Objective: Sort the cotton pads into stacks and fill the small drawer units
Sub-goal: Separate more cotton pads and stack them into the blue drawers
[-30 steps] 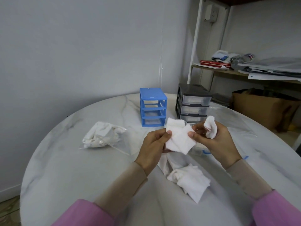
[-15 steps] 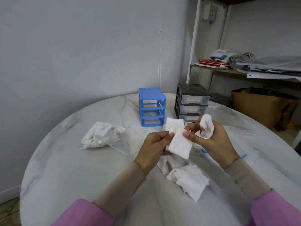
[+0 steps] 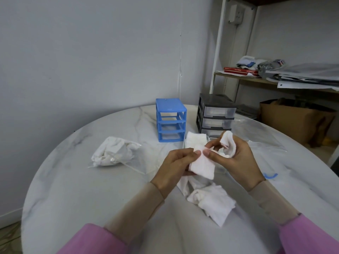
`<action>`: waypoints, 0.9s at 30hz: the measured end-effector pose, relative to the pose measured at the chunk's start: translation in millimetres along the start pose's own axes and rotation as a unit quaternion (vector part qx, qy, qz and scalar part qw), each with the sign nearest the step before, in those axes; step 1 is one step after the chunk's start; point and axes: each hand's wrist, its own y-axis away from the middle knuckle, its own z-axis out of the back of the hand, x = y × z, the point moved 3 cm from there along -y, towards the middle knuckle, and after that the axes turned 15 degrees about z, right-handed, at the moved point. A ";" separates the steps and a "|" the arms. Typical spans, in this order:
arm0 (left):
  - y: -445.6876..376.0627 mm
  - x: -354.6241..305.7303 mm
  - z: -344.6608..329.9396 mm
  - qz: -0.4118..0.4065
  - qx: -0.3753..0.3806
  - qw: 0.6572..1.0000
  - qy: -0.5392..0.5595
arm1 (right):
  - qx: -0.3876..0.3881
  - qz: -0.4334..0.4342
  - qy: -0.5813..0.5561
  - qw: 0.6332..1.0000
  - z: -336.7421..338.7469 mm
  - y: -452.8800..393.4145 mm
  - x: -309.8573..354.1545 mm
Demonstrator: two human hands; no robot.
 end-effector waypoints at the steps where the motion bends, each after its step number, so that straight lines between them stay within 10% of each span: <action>1: -0.2 0.0 -0.1 -0.002 0.002 1.000 -0.012 | 0.002 -0.001 0.002 1.000 0.0 0.3 -1.5; 10: -4.4 3.1 12.3 -0.035 -0.085 0.994 0.051 | 0.004 -0.085 -0.070 0.994 -0.4 0.0 -3.9; 27: -5.0 5.0 15.8 -0.092 -0.113 0.988 -0.048 | 0.034 0.008 0.001 0.999 -6.8 5.1 -2.0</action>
